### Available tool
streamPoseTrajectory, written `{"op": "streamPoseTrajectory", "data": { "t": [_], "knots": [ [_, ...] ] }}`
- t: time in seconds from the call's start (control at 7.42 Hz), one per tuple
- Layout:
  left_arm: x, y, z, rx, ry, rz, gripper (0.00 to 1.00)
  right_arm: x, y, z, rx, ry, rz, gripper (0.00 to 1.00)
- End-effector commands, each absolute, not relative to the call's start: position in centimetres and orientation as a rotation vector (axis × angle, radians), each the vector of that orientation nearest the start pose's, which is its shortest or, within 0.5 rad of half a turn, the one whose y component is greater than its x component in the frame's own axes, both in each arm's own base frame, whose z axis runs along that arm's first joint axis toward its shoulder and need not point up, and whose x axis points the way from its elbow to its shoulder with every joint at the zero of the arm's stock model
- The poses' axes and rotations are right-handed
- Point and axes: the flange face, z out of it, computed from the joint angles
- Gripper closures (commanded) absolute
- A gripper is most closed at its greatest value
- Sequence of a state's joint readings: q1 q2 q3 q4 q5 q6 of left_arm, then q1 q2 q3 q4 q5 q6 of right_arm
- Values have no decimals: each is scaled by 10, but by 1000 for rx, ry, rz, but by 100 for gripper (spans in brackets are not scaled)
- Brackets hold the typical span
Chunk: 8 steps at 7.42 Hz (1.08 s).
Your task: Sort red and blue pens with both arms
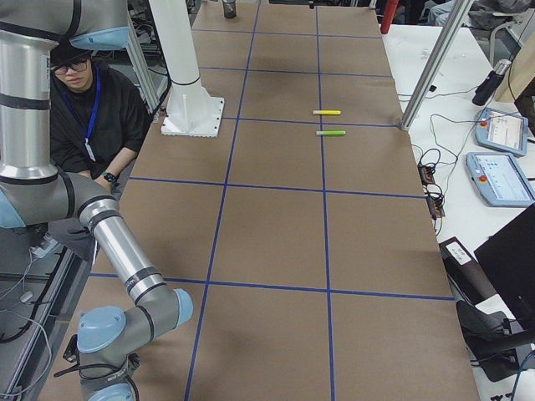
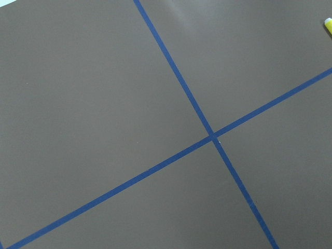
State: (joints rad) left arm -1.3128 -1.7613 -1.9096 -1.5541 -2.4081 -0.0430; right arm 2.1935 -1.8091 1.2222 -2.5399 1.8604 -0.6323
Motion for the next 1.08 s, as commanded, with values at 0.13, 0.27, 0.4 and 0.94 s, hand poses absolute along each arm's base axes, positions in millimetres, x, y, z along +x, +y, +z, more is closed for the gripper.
{"op": "streamPoseTrajectory", "data": {
  "t": [0.13, 0.27, 0.4, 0.94],
  "knots": [
    [80, -532, 394, 351, 887, 412, 0, 162, -46, 897, -1114, -1088, 230, 100],
    [79, -532, 394, 351, 886, 411, 0, 160, -44, 898, -1118, -1091, 235, 99],
    [79, -532, 393, 353, 886, 411, 0, 161, -46, 897, -1118, -1088, 235, 68],
    [79, -531, 392, 356, 887, 413, 0, 168, -56, 895, -1106, -1065, 250, 0]
  ]
}}
